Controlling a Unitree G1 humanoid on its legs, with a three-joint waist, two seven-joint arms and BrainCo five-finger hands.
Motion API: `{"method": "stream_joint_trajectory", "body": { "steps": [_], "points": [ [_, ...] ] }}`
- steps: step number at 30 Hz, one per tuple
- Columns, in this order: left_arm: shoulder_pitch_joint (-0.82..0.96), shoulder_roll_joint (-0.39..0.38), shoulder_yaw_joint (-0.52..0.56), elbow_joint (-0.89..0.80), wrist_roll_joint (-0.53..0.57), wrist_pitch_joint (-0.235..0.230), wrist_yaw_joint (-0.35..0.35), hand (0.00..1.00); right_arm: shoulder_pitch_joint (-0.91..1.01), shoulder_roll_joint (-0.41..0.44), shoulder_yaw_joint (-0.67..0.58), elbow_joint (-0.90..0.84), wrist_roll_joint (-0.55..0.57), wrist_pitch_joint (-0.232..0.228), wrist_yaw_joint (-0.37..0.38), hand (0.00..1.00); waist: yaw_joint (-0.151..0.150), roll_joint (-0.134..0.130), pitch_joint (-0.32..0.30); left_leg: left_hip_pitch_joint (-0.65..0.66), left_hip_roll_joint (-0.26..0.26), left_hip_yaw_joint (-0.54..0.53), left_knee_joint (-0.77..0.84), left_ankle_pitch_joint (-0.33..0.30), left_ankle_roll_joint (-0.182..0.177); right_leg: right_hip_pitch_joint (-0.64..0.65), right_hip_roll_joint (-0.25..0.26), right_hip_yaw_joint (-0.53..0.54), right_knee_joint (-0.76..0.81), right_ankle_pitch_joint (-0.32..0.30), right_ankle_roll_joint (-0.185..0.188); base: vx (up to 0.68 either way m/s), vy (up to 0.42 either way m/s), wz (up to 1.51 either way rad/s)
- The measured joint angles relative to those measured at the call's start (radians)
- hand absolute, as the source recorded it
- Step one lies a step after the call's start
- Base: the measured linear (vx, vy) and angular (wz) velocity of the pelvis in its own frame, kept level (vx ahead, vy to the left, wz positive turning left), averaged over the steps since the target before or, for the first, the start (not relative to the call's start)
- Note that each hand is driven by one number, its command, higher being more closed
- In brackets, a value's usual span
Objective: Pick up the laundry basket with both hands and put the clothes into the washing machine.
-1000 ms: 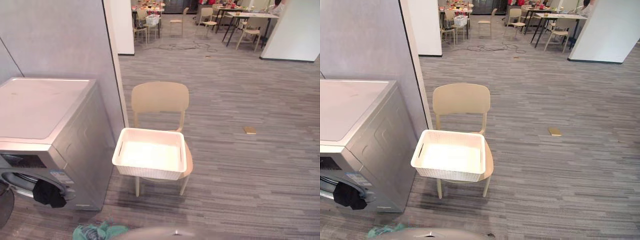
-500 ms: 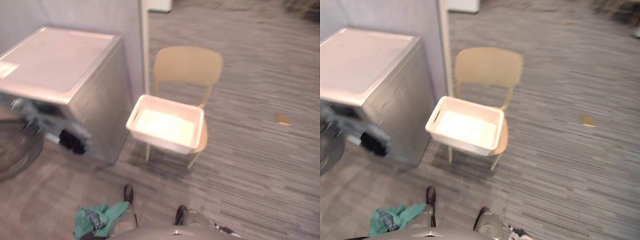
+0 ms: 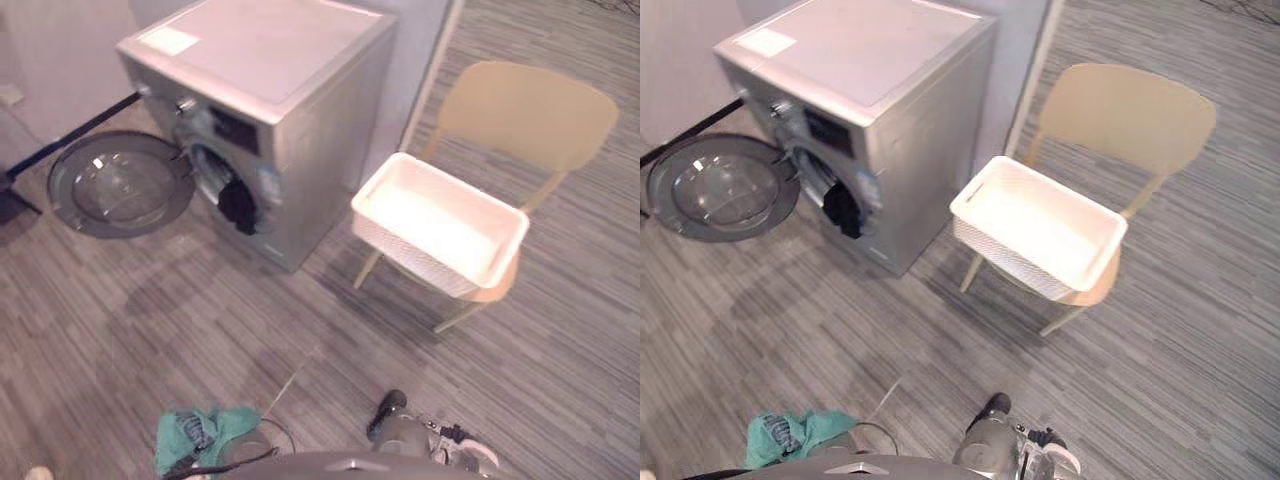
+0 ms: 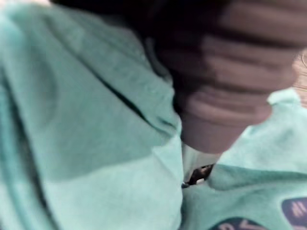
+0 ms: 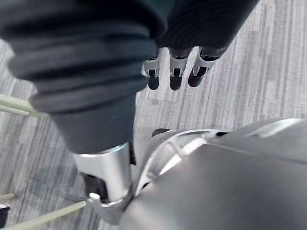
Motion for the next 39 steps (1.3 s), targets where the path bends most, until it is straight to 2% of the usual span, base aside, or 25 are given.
{"method": "stream_joint_trajectory", "body": {
  "steps": [1, 3, 6, 7, 8, 9, 11, 12, 14, 15, 17, 19, 21, 22, 24, 25, 26, 28, 30, 32, 34, 35, 36, 37, 39],
  "points": [
    [-0.002, 0.023, -0.020, 0.001, 0.000, 0.003, -0.002, 1.00, -0.003, 0.015, -0.010, 0.042, 0.000, 0.008, 0.000, 0.00, 0.011, -0.034, -0.006, 0.002, -0.051, -0.001, -0.005, -0.001, -0.017, 0.036, -0.017, 0.023, -0.085, 0.072, 0.002, -0.09, 0.268, 0.42],
    [0.011, 0.057, -0.046, 0.002, 0.002, 0.004, -0.007, 1.00, -0.001, 0.012, -0.013, 0.076, -0.001, 0.025, 0.002, 0.00, 0.021, -0.056, -0.019, -0.008, -0.088, -0.003, 0.072, -0.051, -0.005, 0.082, -0.028, 0.040, -0.164, 0.148, -0.019, -0.05, 0.280, 0.08],
    [0.007, 0.066, -0.094, 0.016, 0.015, 0.003, -0.020, 1.00, 0.008, 0.008, -0.047, 0.080, 0.000, 0.024, 0.001, 0.00, 0.021, -0.043, -0.031, -0.086, -0.098, -0.011, 0.264, -0.170, 0.018, 0.086, -0.054, 0.050, -0.149, 0.188, -0.029, -0.08, 0.225, -0.12],
    [-0.005, 0.067, -0.124, 0.038, 0.038, 0.003, -0.020, 1.00, 0.007, 0.007, -0.049, 0.073, 0.002, 0.023, 0.000, 0.00, 0.014, -0.035, -0.029, -0.089, -0.114, -0.007, 0.280, -0.194, 0.039, 0.071, -0.071, 0.061, -0.133, 0.234, -0.074, -0.06, 0.218, -0.16],
    [-0.006, 0.063, -0.157, 0.054, 0.051, 0.004, -0.019, 1.00, 0.006, -0.002, -0.040, 0.072, 0.002, 0.023, 0.000, 0.00, 0.014, -0.023, -0.037, -0.084, -0.124, 0.005, 0.252, -0.186, 0.062, 0.033, -0.069, 0.096, -0.134, 0.332, -0.188, -0.05, 0.250, -0.21],
    [-0.006, 0.065, -0.175, 0.061, 0.064, 0.004, -0.019, 1.00, 0.000, -0.007, -0.041, 0.062, 0.005, 0.021, 0.006, 0.00, 0.007, 0.004, -0.040, -0.073, -0.120, 0.014, 0.225, -0.167, 0.091, -0.001, -0.060, 0.150, -0.057, 0.315, -0.243, -0.04, 0.246, -0.11],
    [-0.006, 0.077, -0.180, 0.071, 0.081, 0.003, -0.020, 1.00, 0.003, -0.002, -0.038, 0.057, 0.000, 0.021, 0.007, 0.00, -0.004, 0.002, -0.024, -0.030, -0.130, -0.015, 0.179, -0.142, 0.098, -0.041, -0.028, 0.270, 0.197, 0.125, -0.158, 0.00, 0.178, 0.28],
    [0.003, 0.103, -0.174, 0.070, 0.081, 0.004, -0.021, 1.00, 0.019, 0.025, -0.040, 0.062, 0.000, 0.021, 0.016, 0.00, 0.000, -0.017, -0.024, 0.007, -0.139, -0.034, 0.128, -0.118, 0.104, -0.053, 0.016, 0.366, 0.322, 0.045, -0.172, 0.03, 0.078, 0.46],
    [0.011, 0.133, -0.168, 0.069, 0.101, 0.011, -0.022, 1.00, 0.052, 0.066, -0.038, 0.049, 0.009, 0.017, 0.029, 0.00, -0.013, -0.059, -0.016, 0.065, -0.160, -0.084, 0.042, -0.073, 0.109, -0.072, 0.013, 0.462, 0.433, 0.085, -0.216, 0.08, -0.044, 0.92],
    [0.007, 0.130, -0.153, 0.062, 0.115, 0.017, -0.028, 1.00, 0.082, 0.099, -0.052, 0.030, 0.020, 0.018, 0.038, 0.00, -0.015, -0.081, -0.024, 0.086, -0.151, -0.127, -0.017, -0.053, 0.099, -0.111, 0.036, 0.503, 0.521, 0.034, -0.183, 0.11, -0.165, 0.98],
    [0.000, 0.123, -0.102, 0.060, 0.119, 0.030, -0.029, 1.00, 0.093, 0.114, -0.065, 0.026, 0.021, 0.020, 0.038, 0.00, -0.003, -0.096, -0.020, 0.072, -0.115, -0.149, -0.023, -0.054, 0.084, -0.146, 0.165, 0.513, 0.527, -0.168, -0.128, 0.10, -0.238, 0.45],
    [-0.020, 0.122, -0.079, 0.055, 0.120, 0.035, -0.028, 1.00, 0.112, 0.144, -0.069, 0.019, 0.020, 0.021, 0.037, 0.00, 0.003, -0.147, -0.019, 0.050, -0.134, -0.143, -0.023, -0.063, 0.066, -0.104, 0.271, 0.511, 0.237, -0.281, -0.076, 0.10, -0.283, 0.42],
    [-0.065, 0.062, -0.053, 0.024, 0.129, 0.029, -0.013, 1.00, 0.134, 0.144, -0.117, 0.009, 0.028, 0.021, 0.036, 0.00, -0.004, -0.125, 0.012, 0.028, -0.134, -0.090, 0.152, -0.103, 0.075, -0.044, 0.254, 0.437, 0.212, -0.281, -0.059, 0.25, -0.163, 0.57],
    [-0.077, 0.049, -0.056, 0.023, 0.138, 0.028, -0.020, 1.00, 0.157, 0.148, -0.126, -0.009, 0.029, 0.024, 0.037, 0.00, -0.013, -0.090, 0.008, 0.048, -0.140, -0.045, 0.202, -0.136, 0.098, -0.007, 0.248, 0.395, 0.230, -0.276, -0.069, 0.30, -0.041, 0.36],
    [-0.104, 0.010, -0.058, -0.004, 0.143, 0.025, -0.021, 1.00, 0.168, 0.142, -0.159, -0.013, 0.039, 0.024, 0.037, 0.00, -0.022, -0.055, 0.002, 0.082, -0.131, -0.048, 0.101, -0.148, 0.100, -0.103, 0.228, 0.354, 0.417, -0.318, -0.080, 0.07, -0.102, 0.38],
    [-0.115, 0.012, -0.058, -0.007, 0.147, 0.022, -0.024, 1.00, 0.168, 0.152, -0.149, -0.009, 0.039, 0.028, 0.036, 0.00, -0.021, -0.080, -0.020, 0.085, -0.143, -0.059, 0.071, -0.144, 0.095, -0.113, 0.237, 0.369, 0.339, -0.331, -0.115, 0.05, -0.193, 0.57],
    [-0.129, 0.010, -0.071, 0.000, 0.147, 0.026, -0.030, 1.00, 0.169, 0.164, -0.151, -0.012, 0.043, 0.027, 0.037, 0.00, -0.039, -0.077, -0.027, 0.087, -0.147, -0.094, 0.049, -0.141, 0.096, -0.107, 0.249, 0.361, 0.331, -0.337, -0.149, 0.22, -0.141, 0.58],
    [-0.136, -0.031, -0.086, -0.006, 0.146, 0.026, -0.051, 1.00, 0.191, 0.155, -0.174, -0.022, 0.045, 0.023, 0.036, 0.00, -0.041, -0.048, -0.068, 0.091, -0.139, -0.148, 0.097, -0.172, 0.097, -0.080, 0.270, 0.317, 0.287, -0.362, -0.153, 0.35, -0.103, 0.37],
    [-0.114, -0.066, -0.112, -0.008, 0.137, 0.029, -0.067, 1.00, 0.190, 0.143, -0.190, -0.057, 0.053, 0.023, 0.036, 0.00, -0.069, 0.016, -0.076, 0.002, -0.129, -0.164, 0.416, -0.218, 0.018, -0.016, 0.300, 0.283, 0.281, -0.397, -0.165, 0.42, -0.066, 0.25],
    [-0.113, -0.072, -0.119, -0.018, 0.137, 0.030, -0.067, 1.00, 0.190, 0.133, -0.190, -0.069, 0.058, 0.024, 0.036, 0.00, -0.087, 0.031, -0.083, -0.055, -0.137, -0.212, 0.593, -0.143, -0.063, 0.034, 0.305, 0.281, 0.273, -0.404, -0.155, 0.38, -0.038, -0.02],
    [-0.085, -0.074, -0.119, -0.056, 0.136, 0.021, -0.069, 1.00, 0.194, 0.122, -0.185, -0.086, 0.061, 0.024, 0.033, 0.00, -0.078, 0.052, -0.076, -0.147, -0.108, -0.145, 0.869, 0.155, -0.054, 0.124, 0.343, 0.347, 0.211, -0.405, -0.154, 0.33, -0.010, -0.70],
    [-0.075, -0.072, -0.108, -0.061, 0.136, 0.017, -0.069, 1.00, 0.192, 0.115, -0.170, -0.091, 0.061, 0.024, 0.031, 0.00, -0.066, 0.052, -0.075, -0.169, -0.095, -0.119, 0.927, 0.232, -0.060, 0.154, 0.349, 0.381, 0.187, -0.404, -0.156, 0.28, 0.041, -1.24],
    [-0.073, -0.061, -0.104, -0.065, 0.135, 0.015, -0.064, 1.00, 0.192, 0.101, -0.144, -0.089, 0.072, 0.024, 0.018, 0.00, -0.058, 0.057, -0.072, -0.214, -0.069, -0.065, 1.021, 0.156, -0.024, 0.189, 0.356, 0.442, 0.154, -0.402, -0.156, 0.35, 0.113, -1.54],
    [-0.075, -0.044, -0.103, -0.064, 0.134, 0.014, -0.059, 1.00, 0.176, 0.098, -0.122, -0.087, 0.085, 0.024, 0.003, 0.00, -0.049, 0.044, -0.067, -0.249, -0.051, 0.005, 1.023, 0.035, 0.052, 0.213, 0.346, 0.511, 0.126, -0.396, -0.146, 0.41, 0.197, -1.54],
    [-0.078, -0.016, -0.106, -0.068, 0.115, 0.007, -0.055, 1.00, 0.158, 0.099, -0.073, -0.086, 0.090, 0.024, -0.006, 0.00, -0.032, 0.014, -0.055, -0.293, -0.029, 0.053, 0.899, -0.074, 0.112, 0.249, 0.314, 0.606, 0.071, -0.380, -0.119, 0.34, 0.270, -1.60]
  ]
}}
